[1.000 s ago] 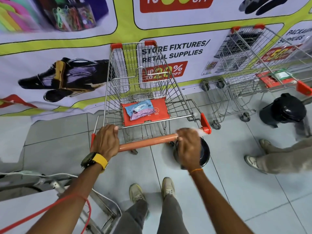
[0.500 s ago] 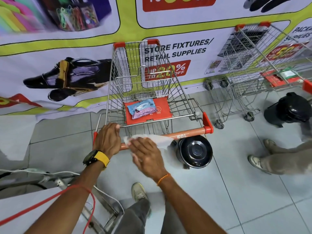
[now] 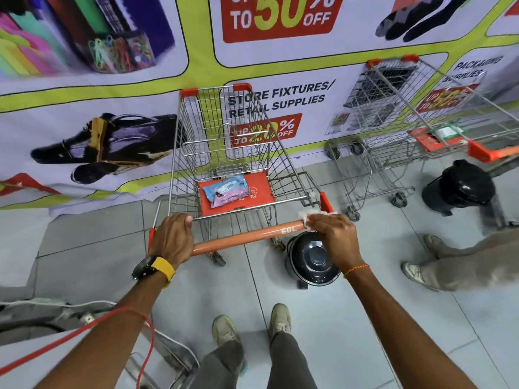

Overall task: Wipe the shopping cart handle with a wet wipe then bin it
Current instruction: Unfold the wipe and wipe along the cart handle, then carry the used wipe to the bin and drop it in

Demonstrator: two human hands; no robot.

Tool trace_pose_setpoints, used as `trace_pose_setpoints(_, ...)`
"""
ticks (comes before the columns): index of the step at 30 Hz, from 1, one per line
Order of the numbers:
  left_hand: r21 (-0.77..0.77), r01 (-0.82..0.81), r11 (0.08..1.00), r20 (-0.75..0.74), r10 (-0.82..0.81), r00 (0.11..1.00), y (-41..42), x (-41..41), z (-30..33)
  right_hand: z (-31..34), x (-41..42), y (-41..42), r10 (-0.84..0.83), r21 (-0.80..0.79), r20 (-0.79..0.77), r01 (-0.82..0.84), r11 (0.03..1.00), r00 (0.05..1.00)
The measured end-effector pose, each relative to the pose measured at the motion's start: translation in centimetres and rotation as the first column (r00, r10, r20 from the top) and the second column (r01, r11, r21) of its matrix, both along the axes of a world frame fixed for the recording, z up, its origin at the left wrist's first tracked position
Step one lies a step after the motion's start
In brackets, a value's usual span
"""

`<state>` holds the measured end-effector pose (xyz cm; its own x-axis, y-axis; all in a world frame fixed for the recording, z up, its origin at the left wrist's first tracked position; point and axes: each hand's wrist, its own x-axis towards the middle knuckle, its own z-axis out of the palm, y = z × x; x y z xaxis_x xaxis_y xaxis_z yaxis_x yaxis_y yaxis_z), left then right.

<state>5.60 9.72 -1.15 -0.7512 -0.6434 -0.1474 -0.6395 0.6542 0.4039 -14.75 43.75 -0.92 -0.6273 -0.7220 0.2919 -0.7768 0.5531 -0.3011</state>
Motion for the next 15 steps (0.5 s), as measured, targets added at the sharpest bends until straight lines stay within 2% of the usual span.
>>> trace_pose_setpoints(2, -0.006, 0.025, 1.000, 0.016, -0.025, 1.000, 0.1, -0.1, 0.2, 1.4, -0.3, 0.2, -0.104, 0.018, 0.004, 0.104, 0.994, 0.995)
trace_pose_setpoints(4, -0.023, 0.042, 0.999, 0.028, -0.042, 0.999, 0.4, -0.2, 0.6, 2.2, -0.8, 0.7, -0.210, -0.035, 0.040, 0.212, 0.977, 0.977)
trace_pose_setpoints(7, -0.084, 0.044, 0.995, 0.041, -0.041, 0.998, 1.5, -0.4, 1.3, 2.3, -1.7, 2.1, -0.294, -0.193, 0.227, 0.338, 0.921, 0.929)
trace_pose_setpoints(9, -0.085, 0.055, 0.995, 0.031, -0.052, 0.998, 2.9, -1.1, 2.0, 2.3, -2.2, 3.0, -0.338, -0.200, 0.339, 0.419, 0.886, 0.878)
trace_pose_setpoints(15, -0.096, 0.156, 0.983, 0.000, -0.156, 0.988, 11.3, -6.1, 4.4, 3.0, -2.6, 7.5, -0.289, -0.099, 0.432, 0.364, 0.926, 0.854)
